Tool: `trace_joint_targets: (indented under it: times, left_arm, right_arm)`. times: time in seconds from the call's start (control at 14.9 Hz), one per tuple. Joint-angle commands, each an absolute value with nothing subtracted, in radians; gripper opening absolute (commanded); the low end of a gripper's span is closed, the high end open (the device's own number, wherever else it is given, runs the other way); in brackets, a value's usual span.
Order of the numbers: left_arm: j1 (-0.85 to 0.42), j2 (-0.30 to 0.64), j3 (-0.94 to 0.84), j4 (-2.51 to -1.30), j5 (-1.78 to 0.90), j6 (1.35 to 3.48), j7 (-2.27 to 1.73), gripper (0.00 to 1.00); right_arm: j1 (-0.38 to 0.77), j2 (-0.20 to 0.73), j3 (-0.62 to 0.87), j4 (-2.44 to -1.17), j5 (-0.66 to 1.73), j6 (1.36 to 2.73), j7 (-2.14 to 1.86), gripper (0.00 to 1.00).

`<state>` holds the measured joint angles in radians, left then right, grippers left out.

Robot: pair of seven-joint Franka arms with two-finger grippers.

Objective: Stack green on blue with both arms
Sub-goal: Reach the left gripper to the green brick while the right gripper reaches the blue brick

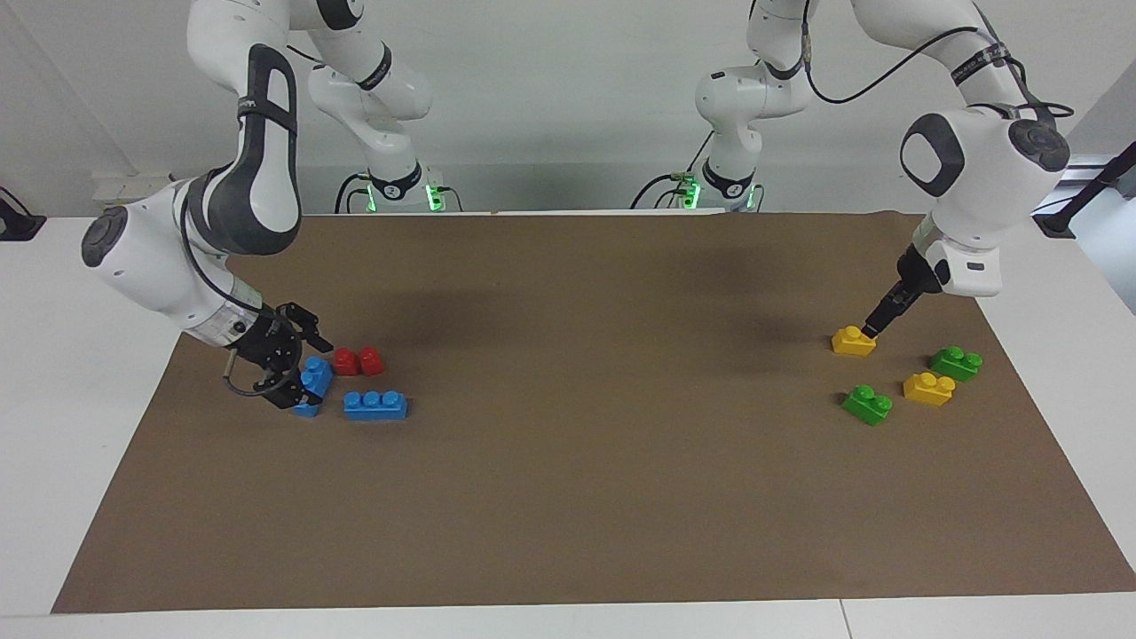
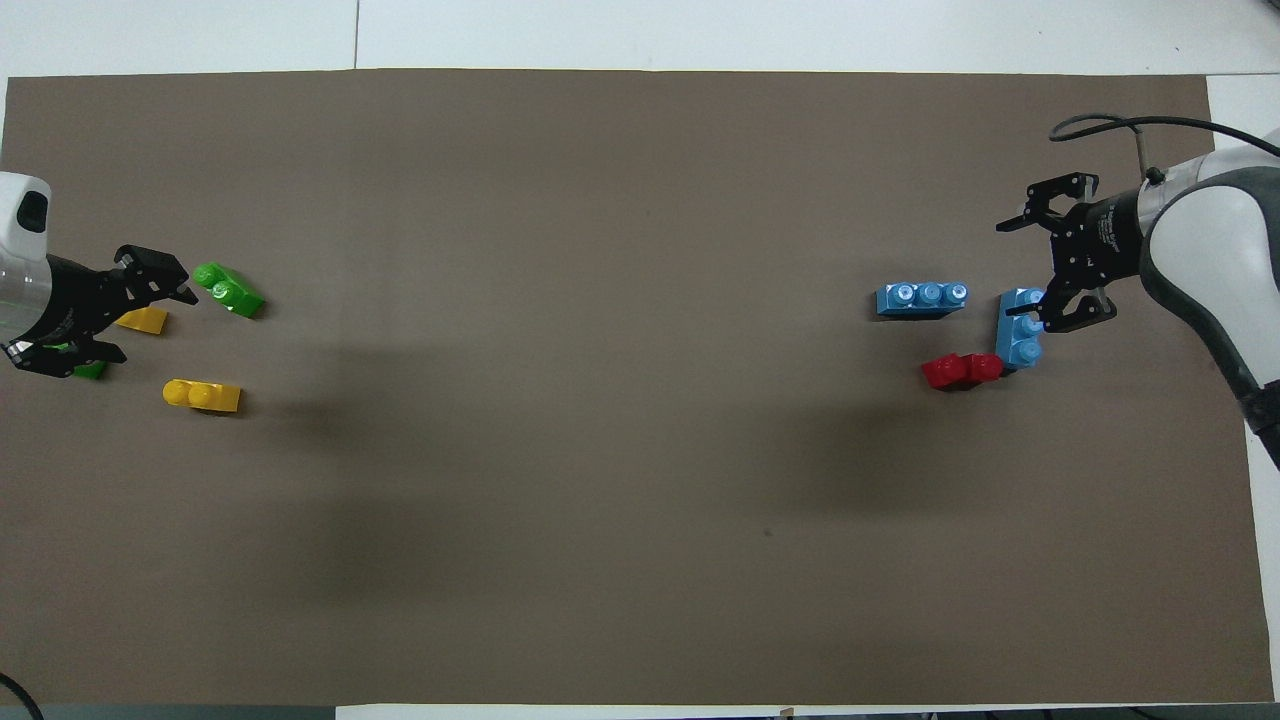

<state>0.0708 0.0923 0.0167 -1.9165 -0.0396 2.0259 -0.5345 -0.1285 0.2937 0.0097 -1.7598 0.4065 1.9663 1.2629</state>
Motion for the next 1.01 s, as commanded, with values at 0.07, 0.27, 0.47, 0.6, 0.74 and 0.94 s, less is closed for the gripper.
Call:
trace_joint_targets:
  times: [0.07, 0.27, 0.47, 0.6, 0.74, 0.94]
  left_arm:
    - [0.078, 0.172, 0.012, -1.878, -0.06, 2.085, -0.612, 1.0]
    - [0.078, 0.205, 0.012, -1.867, -0.061, 2.121, -0.626, 1.0]
    - [0.08, 0.271, 0.012, -1.8, -0.06, 2.123, -0.663, 1.0]
    - [0.078, 0.311, 0.012, -1.775, -0.06, 2.125, -0.669, 1.0]
    - [0.078, 0.354, 0.012, -1.747, -0.06, 2.137, -0.69, 1.0]
    - [0.092, 0.376, 0.012, -1.747, -0.058, 2.169, -0.69, 1.0]
  right_arm:
    - [-0.135, 0.296, 0.02, -1.804, 0.453, 2.006, 1.276, 1.0]
    - [-0.141, 0.298, 0.02, -1.832, 0.491, 2.042, 1.275, 1.0]
    - [-0.14, 0.301, 0.02, -1.867, 0.491, 2.078, 1.273, 1.0]
    - [-0.14, 0.301, 0.021, -1.894, 0.492, 2.109, 1.273, 1.0]
    - [-0.138, 0.301, 0.02, -1.911, 0.502, 2.132, 1.27, 1.0]
    - [-0.129, 0.302, 0.02, -1.943, 0.508, 2.184, 1.273, 1.0]
